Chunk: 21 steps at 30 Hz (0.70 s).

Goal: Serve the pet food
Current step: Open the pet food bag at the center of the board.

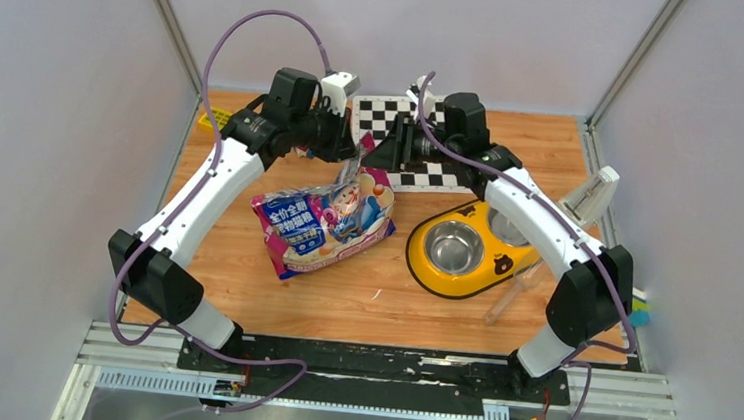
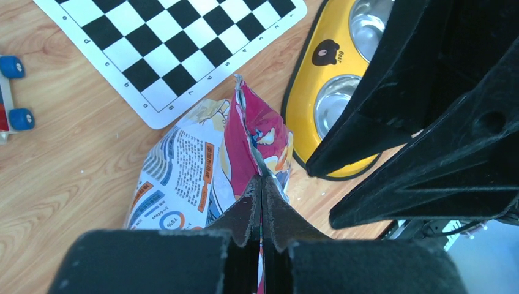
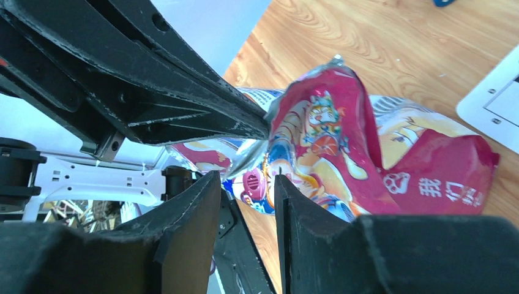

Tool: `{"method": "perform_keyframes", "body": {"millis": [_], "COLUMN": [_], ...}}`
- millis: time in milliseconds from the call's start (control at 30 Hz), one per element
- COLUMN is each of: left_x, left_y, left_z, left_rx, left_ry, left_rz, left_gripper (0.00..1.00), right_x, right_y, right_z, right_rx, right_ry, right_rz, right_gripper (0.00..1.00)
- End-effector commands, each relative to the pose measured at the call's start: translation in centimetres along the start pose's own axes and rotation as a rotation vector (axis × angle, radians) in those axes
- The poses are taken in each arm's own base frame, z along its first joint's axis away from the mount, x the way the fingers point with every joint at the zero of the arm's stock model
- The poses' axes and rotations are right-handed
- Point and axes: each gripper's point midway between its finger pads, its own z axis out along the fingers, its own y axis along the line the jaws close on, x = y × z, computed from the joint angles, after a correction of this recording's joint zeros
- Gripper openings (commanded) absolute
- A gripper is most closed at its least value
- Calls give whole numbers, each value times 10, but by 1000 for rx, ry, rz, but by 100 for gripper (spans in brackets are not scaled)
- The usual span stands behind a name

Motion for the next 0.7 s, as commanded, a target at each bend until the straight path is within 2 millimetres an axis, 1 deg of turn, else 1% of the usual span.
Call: {"method": "perform_keyframes", "body": {"millis": [0,167,267,500,667], "left_x": [0,-1,-1,-1,-1], "left_y": [-8,-7,-7,-7,-8], "left_z": [-9,-9,-11,-12,-13], "left_rx": [32,28,27,24,27], "left_ry": [-9,-13,-16,-20,-23], "left_rz": [-8,-10,-9,-8,-9], "left_gripper": [0,0,0,0,0], "right_x": [-7,-1,2,-7,-7], "right_y": [22,18,12,6,-5], "right_z": [9,17,20,26,32], "right_rx": [-107,-81,-61,-25,15], "right_ry": [0,10,11,-4,-4], "right_rz": [-17,-26,-26,-19,-12], "right_gripper": [39,38,36,32,28]}}
